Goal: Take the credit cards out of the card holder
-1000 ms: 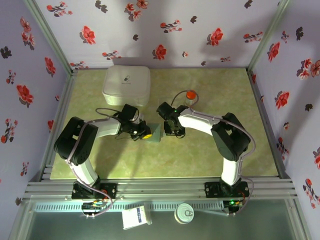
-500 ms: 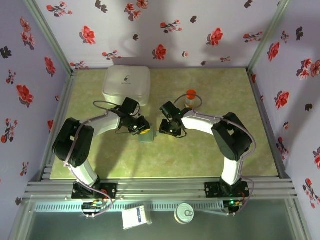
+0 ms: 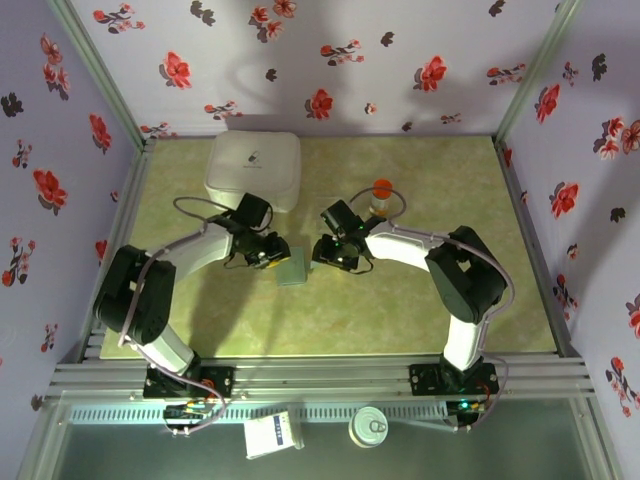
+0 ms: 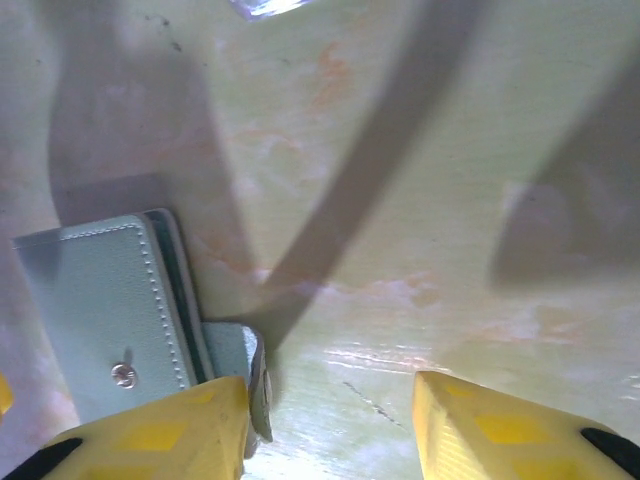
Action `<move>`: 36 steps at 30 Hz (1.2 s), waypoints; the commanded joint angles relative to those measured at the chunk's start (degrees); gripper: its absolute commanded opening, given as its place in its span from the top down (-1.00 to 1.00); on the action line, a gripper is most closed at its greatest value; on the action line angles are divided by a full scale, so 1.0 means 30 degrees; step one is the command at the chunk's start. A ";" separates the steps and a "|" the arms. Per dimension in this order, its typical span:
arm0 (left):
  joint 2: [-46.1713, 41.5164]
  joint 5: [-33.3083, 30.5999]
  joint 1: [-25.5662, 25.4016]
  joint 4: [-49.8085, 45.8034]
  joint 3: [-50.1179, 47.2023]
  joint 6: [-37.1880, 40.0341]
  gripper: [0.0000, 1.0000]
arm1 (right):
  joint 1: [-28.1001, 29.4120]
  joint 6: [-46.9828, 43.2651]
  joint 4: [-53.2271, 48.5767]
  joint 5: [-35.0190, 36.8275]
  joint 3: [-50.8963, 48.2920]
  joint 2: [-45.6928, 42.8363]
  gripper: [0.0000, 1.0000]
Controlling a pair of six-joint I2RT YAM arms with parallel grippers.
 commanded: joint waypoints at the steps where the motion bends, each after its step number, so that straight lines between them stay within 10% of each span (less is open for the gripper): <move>1: -0.0439 -0.0756 0.0456 -0.0689 -0.0668 0.0594 0.42 | -0.0098 0.0471 0.0778 -0.0869 -0.0076 0.0025 0.03; 20: 0.1423 0.1650 0.0970 0.1548 -0.1319 0.0222 0.50 | -0.0098 0.0469 0.1732 -0.2488 0.0996 0.1814 0.24; 36: 0.1135 0.1877 0.0972 0.1920 -0.0884 -0.0106 0.54 | -0.0098 -0.1021 -0.0462 -0.0676 0.1424 0.0984 0.87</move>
